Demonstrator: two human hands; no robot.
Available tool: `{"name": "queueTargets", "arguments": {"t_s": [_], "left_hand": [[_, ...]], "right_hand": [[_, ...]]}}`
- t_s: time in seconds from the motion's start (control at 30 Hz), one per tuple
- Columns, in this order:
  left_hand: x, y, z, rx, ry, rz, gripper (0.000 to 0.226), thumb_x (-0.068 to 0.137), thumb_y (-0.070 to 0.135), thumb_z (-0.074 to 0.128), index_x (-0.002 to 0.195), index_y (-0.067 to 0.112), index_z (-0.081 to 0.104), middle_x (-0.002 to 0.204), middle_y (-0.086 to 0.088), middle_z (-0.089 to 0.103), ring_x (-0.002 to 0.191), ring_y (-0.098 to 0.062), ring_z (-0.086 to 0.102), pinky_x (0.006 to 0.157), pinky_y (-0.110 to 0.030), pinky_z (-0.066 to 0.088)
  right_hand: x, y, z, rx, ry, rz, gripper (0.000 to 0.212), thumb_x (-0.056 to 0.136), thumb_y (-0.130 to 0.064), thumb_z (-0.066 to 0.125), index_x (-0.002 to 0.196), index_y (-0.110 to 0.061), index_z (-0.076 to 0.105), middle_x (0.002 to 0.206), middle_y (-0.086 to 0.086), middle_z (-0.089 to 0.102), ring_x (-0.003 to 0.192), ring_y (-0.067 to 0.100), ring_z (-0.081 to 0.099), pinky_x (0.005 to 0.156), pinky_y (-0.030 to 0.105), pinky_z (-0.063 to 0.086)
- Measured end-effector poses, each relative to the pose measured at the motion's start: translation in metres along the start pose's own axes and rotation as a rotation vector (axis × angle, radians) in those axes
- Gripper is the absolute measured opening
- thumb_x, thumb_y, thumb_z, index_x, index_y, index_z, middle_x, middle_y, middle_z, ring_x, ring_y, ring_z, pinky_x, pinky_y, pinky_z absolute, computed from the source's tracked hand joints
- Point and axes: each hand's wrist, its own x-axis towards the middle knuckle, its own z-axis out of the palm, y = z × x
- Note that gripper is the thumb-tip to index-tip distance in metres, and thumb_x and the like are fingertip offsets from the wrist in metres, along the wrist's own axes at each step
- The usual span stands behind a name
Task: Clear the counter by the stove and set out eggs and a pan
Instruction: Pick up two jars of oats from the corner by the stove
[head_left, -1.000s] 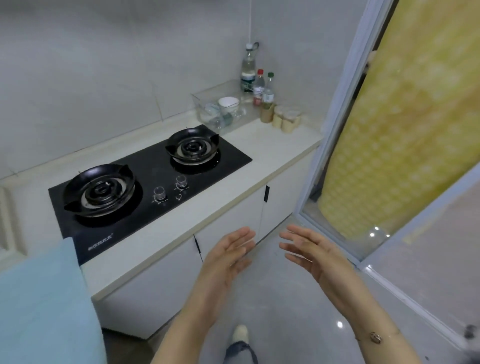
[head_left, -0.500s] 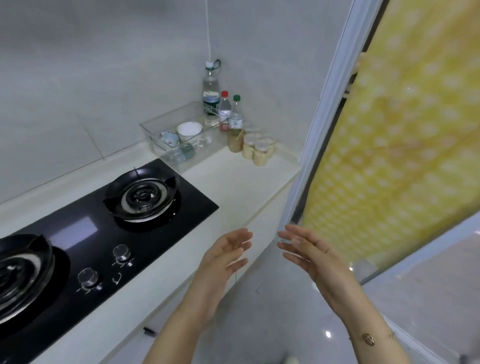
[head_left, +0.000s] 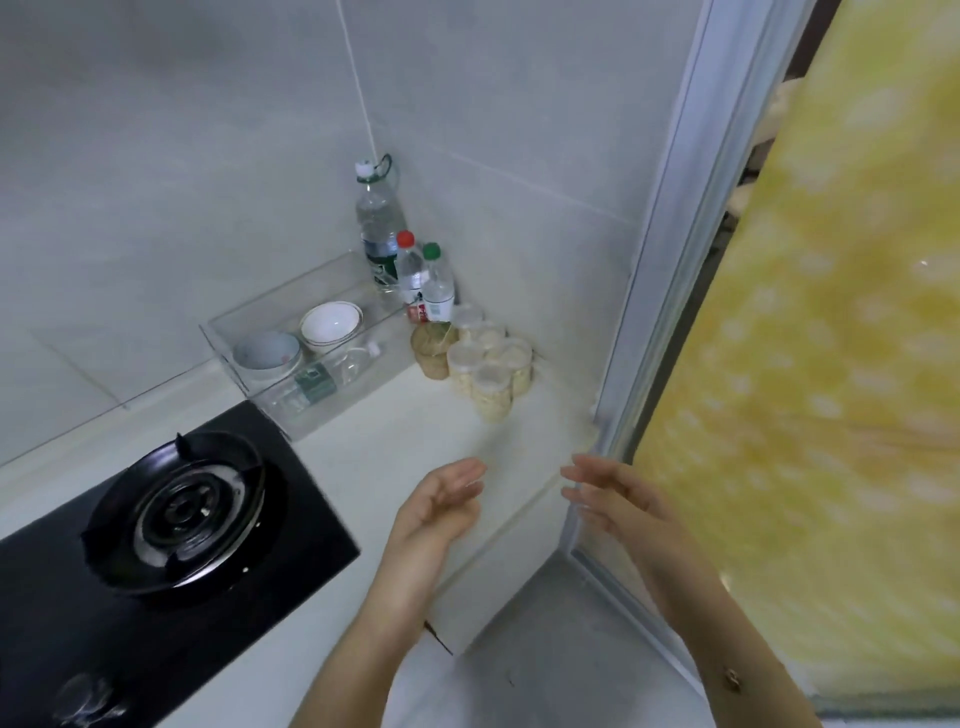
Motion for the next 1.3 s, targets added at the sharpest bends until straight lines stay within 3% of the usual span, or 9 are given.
{"name": "queueTargets", "arguments": {"t_s": [0.2, 0.37, 0.5, 0.6, 0.67, 0.8, 1.0, 1.13, 1.3], "left_hand": [[0.090, 0.000, 0.011, 0.086, 0.078, 0.019, 0.039, 0.088, -0.008, 0.056, 0.112, 0.023, 0.061, 0.120, 0.009, 0.065, 0.113, -0.003, 0.058, 0.086, -0.010, 0.047], [0.169, -0.012, 0.011, 0.200, 0.081, 0.012, 0.043, 0.087, -0.005, 0.059, 0.118, 0.025, 0.059, 0.120, 0.013, 0.061, 0.110, 0.011, 0.052, 0.084, -0.010, 0.046], [0.217, -0.028, 0.014, 0.381, 0.103, 0.106, 0.046, 0.081, 0.008, 0.067, 0.115, 0.036, 0.053, 0.121, 0.020, 0.052, 0.111, 0.011, 0.049, 0.092, -0.013, 0.039], [0.252, -0.045, 0.023, 0.534, 0.098, 0.182, 0.048, 0.070, 0.024, 0.064, 0.115, 0.035, 0.050, 0.125, 0.015, 0.048, 0.116, 0.006, 0.046, 0.096, -0.005, 0.029], [0.270, -0.060, 0.028, 0.742, 0.088, 0.208, 0.060, 0.073, 0.029, 0.068, 0.129, 0.021, 0.050, 0.139, -0.001, 0.044, 0.128, -0.016, 0.040, 0.105, -0.016, 0.025], [0.295, -0.073, 0.036, 1.036, 0.166, 0.246, 0.061, 0.075, 0.025, 0.074, 0.132, 0.017, 0.052, 0.137, 0.000, 0.049, 0.129, -0.017, 0.033, 0.103, -0.034, 0.044], [0.295, -0.076, 0.033, 1.028, 0.266, 0.269, 0.058, 0.061, 0.021, 0.083, 0.116, 0.018, 0.065, 0.118, 0.003, 0.062, 0.108, -0.017, 0.039, 0.069, -0.032, 0.059], [0.273, -0.084, 0.022, 1.084, 0.288, 0.258, 0.058, 0.063, 0.021, 0.082, 0.118, 0.019, 0.063, 0.124, 0.006, 0.059, 0.109, -0.017, 0.039, 0.077, -0.030, 0.055], [0.246, -0.097, 0.001, 1.042, 0.354, 0.234, 0.060, 0.063, 0.025, 0.080, 0.120, 0.021, 0.062, 0.124, 0.006, 0.056, 0.108, -0.014, 0.040, 0.088, -0.025, 0.047]], "right_hand": [[0.087, -0.017, -0.004, -0.115, -0.049, -0.026, 0.022, 0.091, -0.010, 0.061, 0.108, -0.021, 0.068, 0.109, -0.005, 0.070, 0.105, 0.016, 0.064, 0.096, 0.032, 0.050], [0.162, -0.015, -0.001, -0.194, -0.022, -0.018, 0.025, 0.092, -0.005, 0.058, 0.116, -0.011, 0.064, 0.113, 0.002, 0.066, 0.101, 0.013, 0.062, 0.076, 0.007, 0.049], [0.207, -0.010, -0.001, -0.360, -0.011, -0.035, 0.026, 0.093, -0.007, 0.057, 0.117, -0.015, 0.061, 0.113, -0.004, 0.062, 0.096, 0.002, 0.058, 0.069, 0.002, 0.045], [0.237, -0.005, -0.004, -0.470, -0.037, -0.012, 0.027, 0.094, -0.010, 0.056, 0.117, -0.024, 0.056, 0.113, -0.012, 0.057, 0.100, 0.000, 0.054, 0.071, 0.005, 0.043], [0.249, 0.000, -0.006, -0.502, -0.063, -0.002, 0.029, 0.093, -0.011, 0.057, 0.118, -0.026, 0.055, 0.117, -0.012, 0.055, 0.108, 0.004, 0.053, 0.075, 0.008, 0.042], [0.276, 0.005, -0.014, -0.620, -0.176, 0.014, 0.033, 0.093, -0.012, 0.056, 0.122, -0.026, 0.052, 0.124, -0.010, 0.051, 0.115, 0.009, 0.049, 0.089, 0.022, 0.040], [0.307, 0.006, -0.007, -0.678, -0.324, -0.019, 0.043, 0.091, -0.010, 0.055, 0.124, -0.033, 0.041, 0.124, -0.006, 0.045, 0.121, 0.012, 0.042, 0.095, 0.029, 0.040], [0.320, 0.017, 0.007, -0.789, -0.370, -0.209, 0.066, 0.078, -0.037, 0.054, 0.139, -0.016, 0.040, 0.142, 0.004, 0.041, 0.131, 0.018, 0.038, 0.110, 0.038, 0.035], [0.346, 0.035, 0.028, -1.013, -0.278, -0.483, 0.062, 0.074, -0.007, 0.074, 0.130, -0.005, 0.048, 0.146, 0.020, 0.037, 0.133, 0.035, 0.037, 0.108, 0.040, 0.032]]}}
